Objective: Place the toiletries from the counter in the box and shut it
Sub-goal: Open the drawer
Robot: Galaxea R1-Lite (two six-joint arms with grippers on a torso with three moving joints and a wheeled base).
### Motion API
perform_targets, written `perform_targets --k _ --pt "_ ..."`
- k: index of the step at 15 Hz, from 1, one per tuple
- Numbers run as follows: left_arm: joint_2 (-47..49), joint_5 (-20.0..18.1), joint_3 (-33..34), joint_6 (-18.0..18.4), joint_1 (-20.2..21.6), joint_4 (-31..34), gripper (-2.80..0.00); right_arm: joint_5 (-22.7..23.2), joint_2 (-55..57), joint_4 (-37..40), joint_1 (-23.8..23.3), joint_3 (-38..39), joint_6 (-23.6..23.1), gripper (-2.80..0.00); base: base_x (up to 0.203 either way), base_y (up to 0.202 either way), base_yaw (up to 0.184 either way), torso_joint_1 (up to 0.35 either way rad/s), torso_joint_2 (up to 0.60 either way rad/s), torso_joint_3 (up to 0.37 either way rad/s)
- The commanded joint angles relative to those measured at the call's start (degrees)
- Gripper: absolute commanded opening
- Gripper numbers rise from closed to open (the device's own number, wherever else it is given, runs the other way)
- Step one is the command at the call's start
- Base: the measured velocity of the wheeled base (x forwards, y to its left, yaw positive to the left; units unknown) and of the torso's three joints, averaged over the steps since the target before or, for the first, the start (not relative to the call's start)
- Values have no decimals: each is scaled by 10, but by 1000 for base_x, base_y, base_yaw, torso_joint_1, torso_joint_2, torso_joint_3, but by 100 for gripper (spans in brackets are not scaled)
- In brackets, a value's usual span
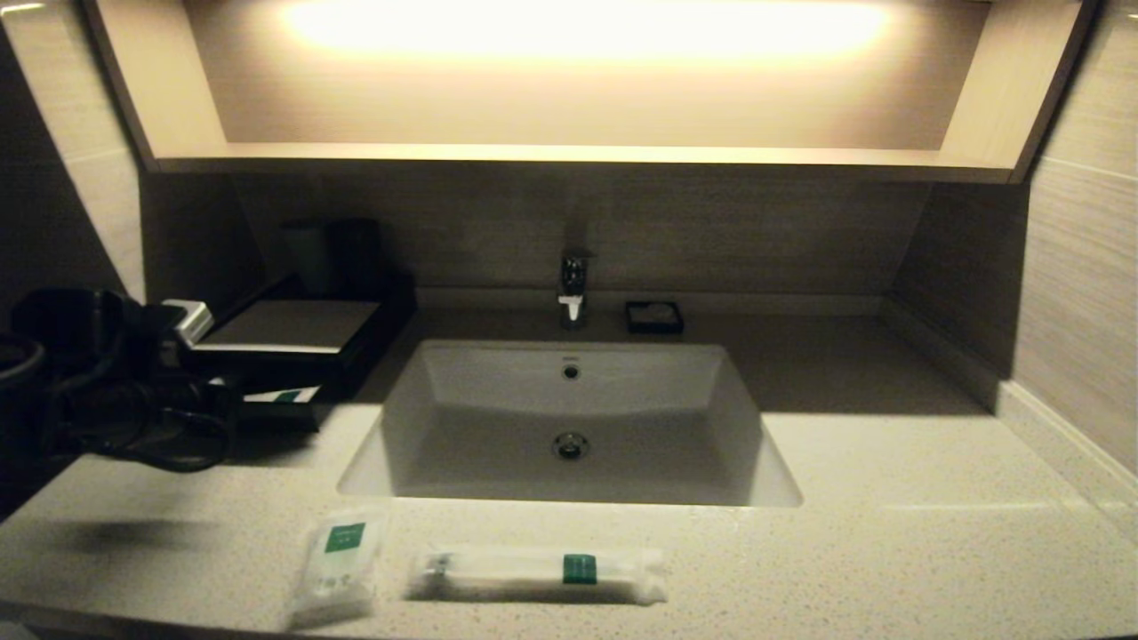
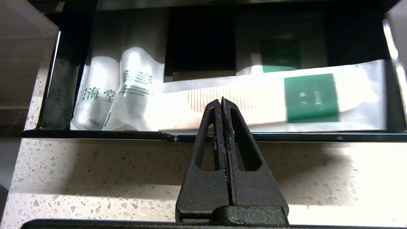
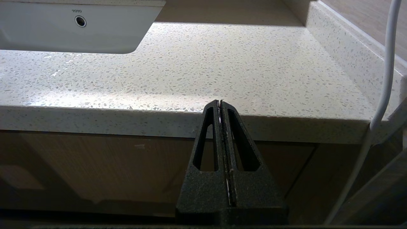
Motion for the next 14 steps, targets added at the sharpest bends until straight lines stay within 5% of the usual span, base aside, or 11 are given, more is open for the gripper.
perform_targets --k 1,8,14 --pt "-12 -1 0 -6 0 -7 -280 0 0 0 0 1 -1 -280 0 0 0 0 0 0" --pt "-79 -6 -9 -84 -1 -8 -280 0 0 0 0 1 -1 -280 0 0 0 0 0 0" --pt "-130 -7 2 -96 -15 31 -280 0 0 0 0 1 -1 -280 0 0 0 0 0 0"
